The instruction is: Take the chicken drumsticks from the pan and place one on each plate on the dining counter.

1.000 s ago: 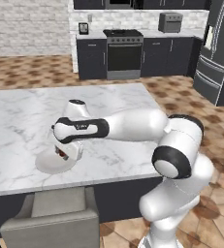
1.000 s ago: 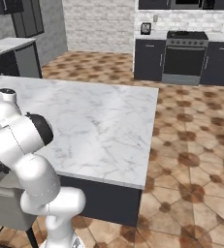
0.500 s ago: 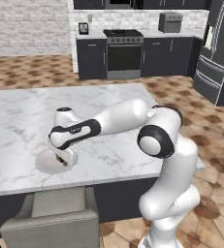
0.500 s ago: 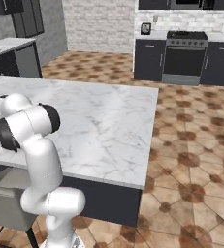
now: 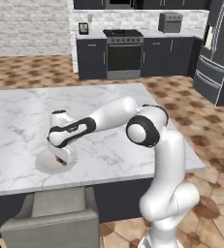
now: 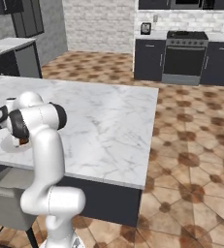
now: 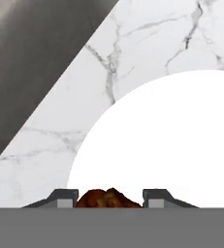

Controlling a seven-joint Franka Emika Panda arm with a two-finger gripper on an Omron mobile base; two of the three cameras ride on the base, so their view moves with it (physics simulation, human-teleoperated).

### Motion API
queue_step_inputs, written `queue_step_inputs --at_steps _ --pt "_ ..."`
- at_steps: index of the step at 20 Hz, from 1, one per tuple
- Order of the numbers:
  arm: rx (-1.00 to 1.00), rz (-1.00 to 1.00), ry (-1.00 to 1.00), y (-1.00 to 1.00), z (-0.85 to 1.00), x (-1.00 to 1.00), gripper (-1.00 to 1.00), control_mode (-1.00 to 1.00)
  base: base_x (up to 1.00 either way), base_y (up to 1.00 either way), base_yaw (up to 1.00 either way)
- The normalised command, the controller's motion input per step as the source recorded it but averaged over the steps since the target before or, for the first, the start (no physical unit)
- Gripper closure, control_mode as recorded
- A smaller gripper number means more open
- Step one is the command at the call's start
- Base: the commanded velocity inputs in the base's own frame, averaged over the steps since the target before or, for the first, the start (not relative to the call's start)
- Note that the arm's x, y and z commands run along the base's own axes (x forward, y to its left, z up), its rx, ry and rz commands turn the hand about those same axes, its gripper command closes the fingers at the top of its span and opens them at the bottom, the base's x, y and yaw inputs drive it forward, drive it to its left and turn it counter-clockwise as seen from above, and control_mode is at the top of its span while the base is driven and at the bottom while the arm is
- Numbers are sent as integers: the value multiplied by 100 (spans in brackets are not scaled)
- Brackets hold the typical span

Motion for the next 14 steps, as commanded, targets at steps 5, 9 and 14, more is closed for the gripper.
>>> queue_step_inputs --at_steps 5,9,14 --pt "-3 0 2 23 -30 24 100 -100 0 0 0" --pt "-3 0 -1 37 -2 32 100 -100 0 0 0" --pt "-2 0 -2 27 -2 23 100 -100 0 0 0"
